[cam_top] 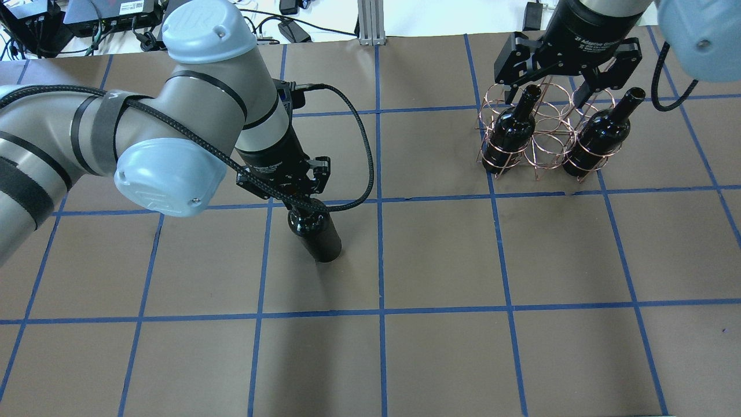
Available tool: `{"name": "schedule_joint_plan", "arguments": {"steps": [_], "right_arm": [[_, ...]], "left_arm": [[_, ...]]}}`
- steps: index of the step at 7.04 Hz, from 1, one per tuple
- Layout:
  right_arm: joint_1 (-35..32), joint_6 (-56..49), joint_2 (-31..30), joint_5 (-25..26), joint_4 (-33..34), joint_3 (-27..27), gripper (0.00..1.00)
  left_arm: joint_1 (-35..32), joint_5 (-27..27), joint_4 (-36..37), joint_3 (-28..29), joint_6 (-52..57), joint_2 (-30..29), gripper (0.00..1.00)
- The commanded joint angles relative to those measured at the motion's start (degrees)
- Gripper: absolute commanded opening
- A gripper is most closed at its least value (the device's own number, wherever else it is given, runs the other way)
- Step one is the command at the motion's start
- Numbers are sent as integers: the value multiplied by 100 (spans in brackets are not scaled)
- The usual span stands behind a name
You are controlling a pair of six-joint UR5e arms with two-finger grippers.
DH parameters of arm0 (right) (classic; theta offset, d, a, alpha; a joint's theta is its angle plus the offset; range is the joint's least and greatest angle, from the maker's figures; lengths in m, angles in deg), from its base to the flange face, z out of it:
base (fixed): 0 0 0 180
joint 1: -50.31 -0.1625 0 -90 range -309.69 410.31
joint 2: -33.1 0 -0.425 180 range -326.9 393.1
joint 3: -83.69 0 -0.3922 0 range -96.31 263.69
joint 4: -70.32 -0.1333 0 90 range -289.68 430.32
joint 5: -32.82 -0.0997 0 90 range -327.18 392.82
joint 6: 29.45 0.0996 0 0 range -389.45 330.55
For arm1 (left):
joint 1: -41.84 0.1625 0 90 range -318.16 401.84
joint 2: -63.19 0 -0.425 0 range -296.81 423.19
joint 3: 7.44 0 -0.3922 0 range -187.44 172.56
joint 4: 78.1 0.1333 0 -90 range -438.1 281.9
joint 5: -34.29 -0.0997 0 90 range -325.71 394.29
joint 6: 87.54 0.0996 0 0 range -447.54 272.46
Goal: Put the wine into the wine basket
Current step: 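Carry the upright bottle toward the table center and set it down, then hold the standing bottle steady, then open the left gripper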
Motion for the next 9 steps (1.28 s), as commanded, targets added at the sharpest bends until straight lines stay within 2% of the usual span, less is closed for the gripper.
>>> {"name": "schedule_joint_plan", "arguments": {"steps": [1,9], "right_arm": [[0,-7,0,-1,0,0,100],[0,-24,0,-1,0,0,100]], "left_arm": [[-30,25,-258,-30,34,36,0],[-180,-36,-171,-294,95,309,0]]}}
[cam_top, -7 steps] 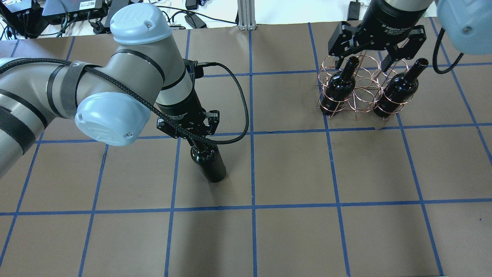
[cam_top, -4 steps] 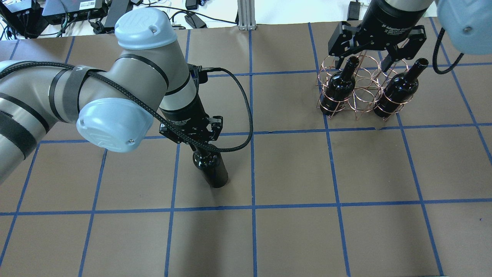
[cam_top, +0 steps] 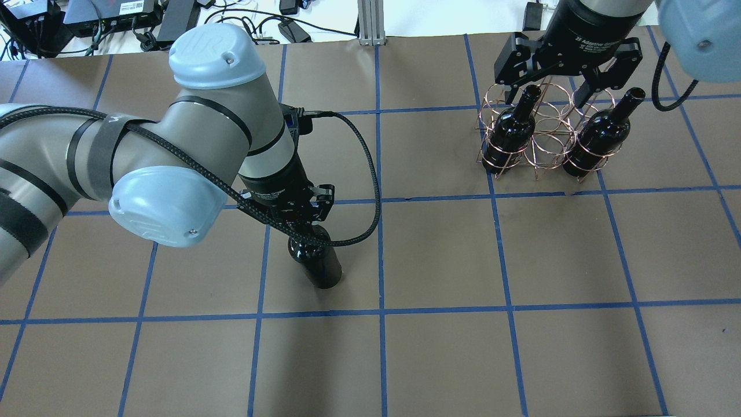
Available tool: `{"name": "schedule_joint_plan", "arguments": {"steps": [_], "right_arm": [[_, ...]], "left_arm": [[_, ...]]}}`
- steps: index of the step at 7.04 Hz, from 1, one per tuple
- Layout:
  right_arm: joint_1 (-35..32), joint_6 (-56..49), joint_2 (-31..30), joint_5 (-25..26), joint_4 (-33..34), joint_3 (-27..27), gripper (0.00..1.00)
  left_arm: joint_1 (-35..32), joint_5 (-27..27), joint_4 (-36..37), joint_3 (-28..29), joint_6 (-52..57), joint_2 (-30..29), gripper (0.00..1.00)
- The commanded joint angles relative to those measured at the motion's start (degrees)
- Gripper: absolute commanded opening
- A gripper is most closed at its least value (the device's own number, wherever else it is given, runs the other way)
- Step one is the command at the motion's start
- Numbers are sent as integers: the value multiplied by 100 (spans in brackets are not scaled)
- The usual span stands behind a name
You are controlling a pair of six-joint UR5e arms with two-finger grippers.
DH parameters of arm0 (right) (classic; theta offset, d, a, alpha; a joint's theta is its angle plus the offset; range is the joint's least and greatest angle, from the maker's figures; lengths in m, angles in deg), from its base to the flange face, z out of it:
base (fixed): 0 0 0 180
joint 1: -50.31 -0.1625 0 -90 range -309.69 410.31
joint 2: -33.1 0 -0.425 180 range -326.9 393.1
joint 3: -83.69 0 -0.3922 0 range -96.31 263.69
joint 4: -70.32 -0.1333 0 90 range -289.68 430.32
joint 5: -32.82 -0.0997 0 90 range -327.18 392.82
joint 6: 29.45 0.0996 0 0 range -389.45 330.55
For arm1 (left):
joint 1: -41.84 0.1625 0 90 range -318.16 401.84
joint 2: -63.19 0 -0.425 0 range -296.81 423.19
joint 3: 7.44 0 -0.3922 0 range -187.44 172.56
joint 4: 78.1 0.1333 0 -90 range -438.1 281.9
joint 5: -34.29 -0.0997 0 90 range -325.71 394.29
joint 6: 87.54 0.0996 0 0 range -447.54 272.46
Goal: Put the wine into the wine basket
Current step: 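Hold the standing bottle steady, then open the left gripper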
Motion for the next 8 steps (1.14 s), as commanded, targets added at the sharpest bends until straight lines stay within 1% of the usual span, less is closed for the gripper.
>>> {"name": "schedule_joint_plan", "arguments": {"steps": [1,6,7,8], "right_arm": [[0,8,2,-2,1,0,100],[0,-1,2,7,-8,0,100],[0,-1,-6,7,-8,0,100],[0,-1,-6,7,-8,0,100]], "left_arm": [[-1,1,60,-13,15,14,0],[-62,-25,148,-84,15,-47,0],[-71,-26,113,-84,24,-91,1],[-71,-17,113,-84,24,-91,41]]}}
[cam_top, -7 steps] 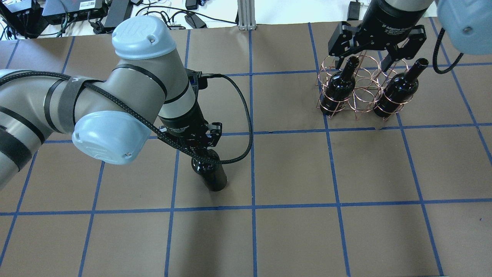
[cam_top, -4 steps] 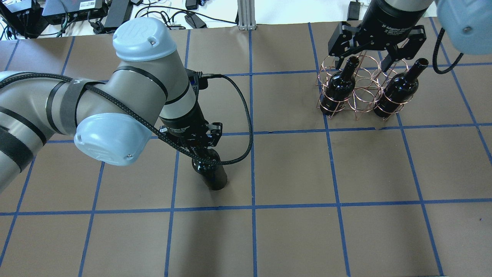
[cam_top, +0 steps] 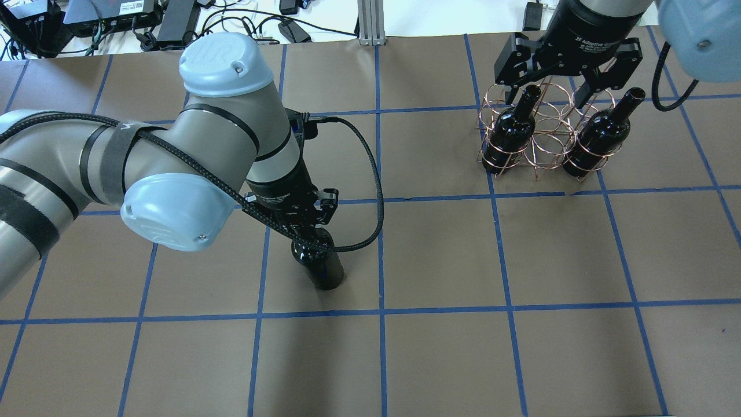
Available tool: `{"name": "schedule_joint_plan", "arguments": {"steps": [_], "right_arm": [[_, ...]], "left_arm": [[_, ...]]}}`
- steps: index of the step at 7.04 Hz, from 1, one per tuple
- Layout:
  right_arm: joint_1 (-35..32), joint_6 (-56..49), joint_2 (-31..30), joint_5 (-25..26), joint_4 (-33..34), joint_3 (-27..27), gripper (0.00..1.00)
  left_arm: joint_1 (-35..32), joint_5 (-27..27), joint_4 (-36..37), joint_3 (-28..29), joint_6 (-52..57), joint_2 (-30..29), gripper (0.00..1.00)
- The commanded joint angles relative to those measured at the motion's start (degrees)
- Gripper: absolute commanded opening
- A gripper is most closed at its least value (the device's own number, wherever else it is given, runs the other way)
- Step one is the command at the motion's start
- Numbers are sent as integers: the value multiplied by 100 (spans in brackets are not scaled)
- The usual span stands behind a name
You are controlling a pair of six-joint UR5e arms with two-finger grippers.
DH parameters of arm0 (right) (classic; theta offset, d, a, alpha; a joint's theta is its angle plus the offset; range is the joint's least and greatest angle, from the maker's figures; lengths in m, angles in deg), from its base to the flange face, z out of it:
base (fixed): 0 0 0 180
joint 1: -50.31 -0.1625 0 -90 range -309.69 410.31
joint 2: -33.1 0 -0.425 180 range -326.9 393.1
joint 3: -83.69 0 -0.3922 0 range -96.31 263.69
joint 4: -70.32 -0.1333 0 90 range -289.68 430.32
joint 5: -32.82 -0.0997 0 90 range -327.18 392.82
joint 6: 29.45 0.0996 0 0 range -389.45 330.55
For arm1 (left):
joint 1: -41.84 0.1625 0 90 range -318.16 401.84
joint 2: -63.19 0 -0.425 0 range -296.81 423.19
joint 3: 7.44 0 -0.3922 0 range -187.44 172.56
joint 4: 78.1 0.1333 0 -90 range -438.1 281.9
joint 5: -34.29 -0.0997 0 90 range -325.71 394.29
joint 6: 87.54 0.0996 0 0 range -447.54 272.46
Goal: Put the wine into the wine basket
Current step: 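Hold the standing bottle steady, then open the left gripper, then raise the left gripper away from the standing bottle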
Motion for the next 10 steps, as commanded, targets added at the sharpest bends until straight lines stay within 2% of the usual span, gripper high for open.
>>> {"name": "schedule_joint_plan", "arguments": {"steps": [1,2,3,5,7,10], "right_arm": [[0,-1,5,-9,0,0,100],[0,-1,5,-1,0,0,100],[0,-1,5,-9,0,0,100],[0,25,-4,-18,0,0,100],[0,69,5,-27,0,-9,100],[9,17,5,-27,-9,-44,100]], "left_arm": [[-8,5,-21,0,12,-16,63],[-8,14,-21,43,-49,-8,100],[-8,31,-134,174,-102,53,100],[71,23,-982,1206,-76,45,100],[298,-563,-1199,1904,99,-25,100],[1465,-487,-874,1986,949,36,100]]}}
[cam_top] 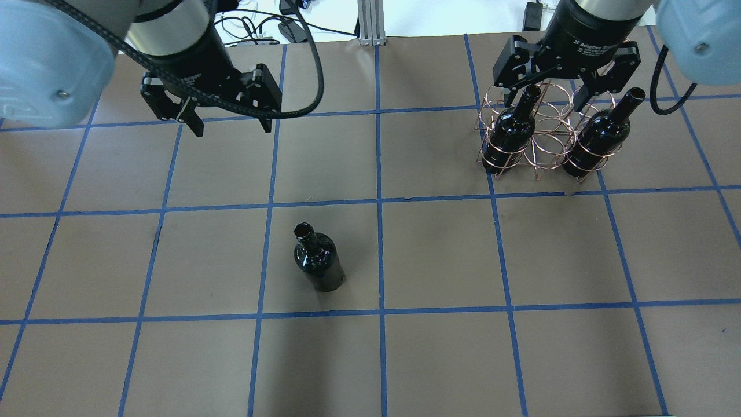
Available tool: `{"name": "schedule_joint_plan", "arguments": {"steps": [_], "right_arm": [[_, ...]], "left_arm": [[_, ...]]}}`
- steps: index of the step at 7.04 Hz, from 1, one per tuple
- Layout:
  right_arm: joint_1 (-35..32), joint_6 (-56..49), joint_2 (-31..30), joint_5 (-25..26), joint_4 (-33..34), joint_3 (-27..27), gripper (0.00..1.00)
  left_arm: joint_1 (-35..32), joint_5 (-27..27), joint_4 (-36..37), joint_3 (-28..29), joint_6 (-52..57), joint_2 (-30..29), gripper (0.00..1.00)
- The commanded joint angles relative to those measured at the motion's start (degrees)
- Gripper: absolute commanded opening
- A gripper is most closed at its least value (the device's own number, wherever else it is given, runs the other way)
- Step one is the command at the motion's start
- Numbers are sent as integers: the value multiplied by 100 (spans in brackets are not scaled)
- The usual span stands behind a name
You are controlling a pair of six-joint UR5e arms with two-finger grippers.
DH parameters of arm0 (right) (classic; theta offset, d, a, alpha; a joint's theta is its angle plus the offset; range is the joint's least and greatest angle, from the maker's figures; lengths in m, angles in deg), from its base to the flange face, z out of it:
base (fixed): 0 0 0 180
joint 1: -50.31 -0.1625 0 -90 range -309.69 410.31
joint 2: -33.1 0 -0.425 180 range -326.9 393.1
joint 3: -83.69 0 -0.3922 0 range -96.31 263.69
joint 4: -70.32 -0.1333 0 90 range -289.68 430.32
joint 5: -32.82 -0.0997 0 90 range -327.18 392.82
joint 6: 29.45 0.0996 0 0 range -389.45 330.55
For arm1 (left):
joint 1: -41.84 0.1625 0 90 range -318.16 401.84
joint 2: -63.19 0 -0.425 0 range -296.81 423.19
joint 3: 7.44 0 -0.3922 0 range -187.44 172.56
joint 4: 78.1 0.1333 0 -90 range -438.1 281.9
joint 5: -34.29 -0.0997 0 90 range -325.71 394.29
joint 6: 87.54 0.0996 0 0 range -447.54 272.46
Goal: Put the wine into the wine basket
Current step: 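Raise the left gripper away from the standing bottle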
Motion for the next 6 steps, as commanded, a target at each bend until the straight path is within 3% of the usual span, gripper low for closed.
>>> {"name": "schedule_joint_plan", "arguments": {"steps": [1,3,4,6], "right_arm": [[7,-23,3,-5,-5,-3,100],[-2,-58,-15,-100,4,-12,98],[-28,55,-6,-475,13,-12,97],[-726,903,116,-409,108,-3,100]], "left_arm": [[653,-9,221,-59,330,-77,100],[935,-263,249,-95,601,62,100],[1032,-281,240,-104,959,80,100],[1042,-290,248,-165,1191,89,100]]}}
